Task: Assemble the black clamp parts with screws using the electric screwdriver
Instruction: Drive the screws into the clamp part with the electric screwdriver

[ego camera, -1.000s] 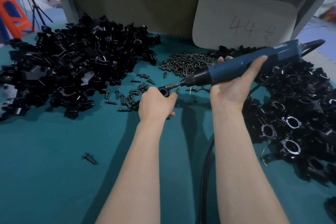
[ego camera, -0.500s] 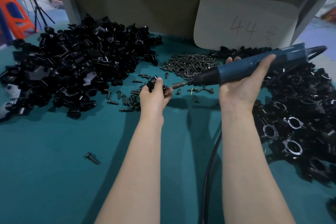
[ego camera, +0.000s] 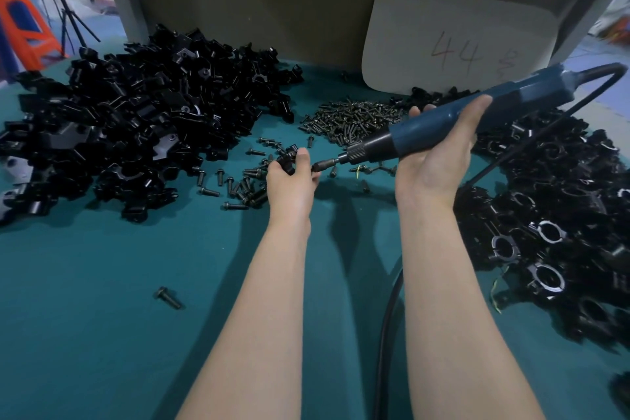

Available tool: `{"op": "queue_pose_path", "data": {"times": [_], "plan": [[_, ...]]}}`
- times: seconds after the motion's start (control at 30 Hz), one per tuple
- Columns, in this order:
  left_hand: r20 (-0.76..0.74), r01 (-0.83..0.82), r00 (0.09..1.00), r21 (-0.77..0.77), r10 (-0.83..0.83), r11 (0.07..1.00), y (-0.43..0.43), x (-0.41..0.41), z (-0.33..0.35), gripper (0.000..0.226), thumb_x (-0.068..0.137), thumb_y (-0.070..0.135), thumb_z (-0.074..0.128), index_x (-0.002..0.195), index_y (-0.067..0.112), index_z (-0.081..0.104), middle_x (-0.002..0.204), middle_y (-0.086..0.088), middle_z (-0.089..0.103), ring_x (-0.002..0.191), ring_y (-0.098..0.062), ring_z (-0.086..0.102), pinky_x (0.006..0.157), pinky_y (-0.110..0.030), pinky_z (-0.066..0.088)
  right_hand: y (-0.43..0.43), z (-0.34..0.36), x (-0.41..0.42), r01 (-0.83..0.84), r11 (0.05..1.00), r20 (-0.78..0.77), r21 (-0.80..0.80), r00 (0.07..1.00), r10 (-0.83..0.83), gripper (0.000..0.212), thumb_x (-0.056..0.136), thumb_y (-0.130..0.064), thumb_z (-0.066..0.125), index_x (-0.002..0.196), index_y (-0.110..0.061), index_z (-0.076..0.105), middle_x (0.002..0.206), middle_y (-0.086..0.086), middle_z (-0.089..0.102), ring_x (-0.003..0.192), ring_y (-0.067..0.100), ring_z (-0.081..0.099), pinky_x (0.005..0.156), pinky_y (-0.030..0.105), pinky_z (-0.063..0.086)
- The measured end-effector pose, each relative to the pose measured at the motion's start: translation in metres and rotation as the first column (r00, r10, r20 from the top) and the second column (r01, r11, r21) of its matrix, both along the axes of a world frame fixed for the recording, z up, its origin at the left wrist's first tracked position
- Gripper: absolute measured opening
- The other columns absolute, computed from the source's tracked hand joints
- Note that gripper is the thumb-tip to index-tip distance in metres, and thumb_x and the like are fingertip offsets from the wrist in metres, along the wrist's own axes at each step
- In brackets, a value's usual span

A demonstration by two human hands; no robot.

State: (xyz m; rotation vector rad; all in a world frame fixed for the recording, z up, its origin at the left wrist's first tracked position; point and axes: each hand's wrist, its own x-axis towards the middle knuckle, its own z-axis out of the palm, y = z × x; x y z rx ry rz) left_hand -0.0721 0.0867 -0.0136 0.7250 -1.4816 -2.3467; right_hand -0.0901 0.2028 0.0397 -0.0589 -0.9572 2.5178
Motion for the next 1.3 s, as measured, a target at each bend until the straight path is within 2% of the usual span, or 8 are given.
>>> {"op": "queue_pose_path", "data": {"times": [0.1, 0.23, 0.43, 0.67, 0.87, 1.03, 1.2, 1.3], "plan": [[0.016, -0.022, 1.000, -0.058, 0.023, 0.998, 0.001, 0.000, -0.002, 0.019, 0.099, 0.028, 0.052, 0.101, 0.010, 0.050, 0.097, -0.003, 0.060, 0.081, -0.018, 0.063, 0.090, -0.033, 0.052, -0.008, 0.002, 0.001, 0.013, 0.998, -0.036, 0.060, 0.999, -0.011, 0.043, 0.099, -0.039, 0.043, 0.134, -0.014, 0.035, 0.093, 0.002, 0.051, 0.074, 0.007, 0.063, 0.079, 0.024, 0.052], [0.022, -0.058, 0.998, -0.023, 0.058, 0.998, 0.003, 0.000, -0.002, 0.055, 0.100, 0.029, 0.051, 0.141, -0.003, 0.035, 0.133, -0.017, 0.053, 0.069, -0.010, 0.064, 0.088, -0.032, 0.054, -0.016, 0.005, 0.003, 0.052, 0.989, -0.081, 0.140, 0.996, -0.041, 0.034, 0.101, -0.034, 0.041, 0.130, -0.019, 0.033, 0.098, 0.002, 0.051, 0.069, 0.000, 0.065, 0.072, 0.019, 0.051], [0.022, -0.085, 0.996, -0.032, 0.086, 0.996, 0.004, -0.003, -0.007, 0.056, 0.100, 0.030, 0.050, 0.142, -0.002, 0.034, 0.128, -0.017, 0.057, 0.063, -0.010, 0.066, 0.069, -0.023, 0.056, -0.017, 0.004, 0.004, 0.078, 0.990, -0.051, 0.117, 0.996, -0.073, 0.032, 0.101, -0.034, 0.041, 0.129, -0.019, 0.035, 0.096, 0.002, 0.051, 0.069, 0.001, 0.064, 0.072, 0.019, 0.051], [0.040, -0.084, 0.995, -0.071, 0.087, 0.994, 0.001, -0.004, -0.011, 0.052, 0.100, 0.032, 0.048, 0.139, -0.001, 0.036, 0.112, -0.012, 0.062, 0.062, -0.008, 0.066, 0.060, -0.018, 0.051, -0.023, 0.005, 0.006, 0.064, 0.988, -0.056, 0.143, 0.997, -0.057, 0.035, 0.101, -0.031, 0.042, 0.133, -0.018, 0.035, 0.101, 0.003, 0.050, 0.074, 0.004, 0.062, 0.077, 0.021, 0.051], [0.037, -0.090, 0.995, -0.080, 0.093, 0.993, 0.003, -0.006, -0.012, 0.055, 0.100, 0.030, 0.049, 0.142, -0.002, 0.034, 0.125, -0.019, 0.059, 0.059, -0.007, 0.064, 0.066, -0.023, 0.053, -0.023, 0.003, 0.008, 0.053, 0.987, -0.023, 0.149, 0.999, -0.050, 0.036, 0.101, -0.034, 0.042, 0.133, -0.019, 0.036, 0.099, 0.001, 0.050, 0.079, 0.010, 0.060, 0.079, 0.023, 0.052], [0.034, -0.087, 0.995, -0.089, 0.091, 0.992, 0.002, -0.008, -0.014, 0.056, 0.100, 0.032, 0.049, 0.143, -0.001, 0.033, 0.129, -0.019, 0.057, 0.056, -0.003, 0.064, 0.059, -0.017, 0.051, -0.025, 0.004, 0.008, 0.055, 0.985, -0.033, 0.163, 0.998, -0.050, 0.039, 0.101, -0.033, 0.042, 0.135, -0.017, 0.035, 0.101, 0.003, 0.049, 0.081, 0.012, 0.059, 0.083, 0.025, 0.052], [0.035, -0.070, 0.997, -0.101, 0.074, 0.992, 0.002, -0.007, -0.014, 0.058, 0.100, 0.033, 0.048, 0.144, -0.001, 0.032, 0.131, -0.019, 0.057, 0.067, -0.010, 0.066, 0.069, -0.023, 0.052, -0.024, 0.002, 0.008, 0.057, 0.986, -0.013, 0.159, 0.998, -0.056, 0.032, 0.101, -0.034, 0.042, 0.129, -0.020, 0.036, 0.107, 0.005, 0.048, 0.088, 0.015, 0.057, 0.084, 0.024, 0.052], [0.031, -0.072, 0.997, -0.106, 0.076, 0.992, 0.002, -0.007, -0.014, 0.057, 0.100, 0.033, 0.048, 0.144, -0.001, 0.032, 0.130, -0.019, 0.058, 0.065, -0.007, 0.065, 0.064, -0.020, 0.050, -0.025, 0.002, 0.009, 0.052, 0.985, -0.024, 0.167, 0.999, -0.049, 0.032, 0.100, -0.034, 0.042, 0.129, -0.021, 0.036, 0.108, 0.006, 0.049, 0.092, 0.018, 0.057, 0.088, 0.028, 0.053]]}}
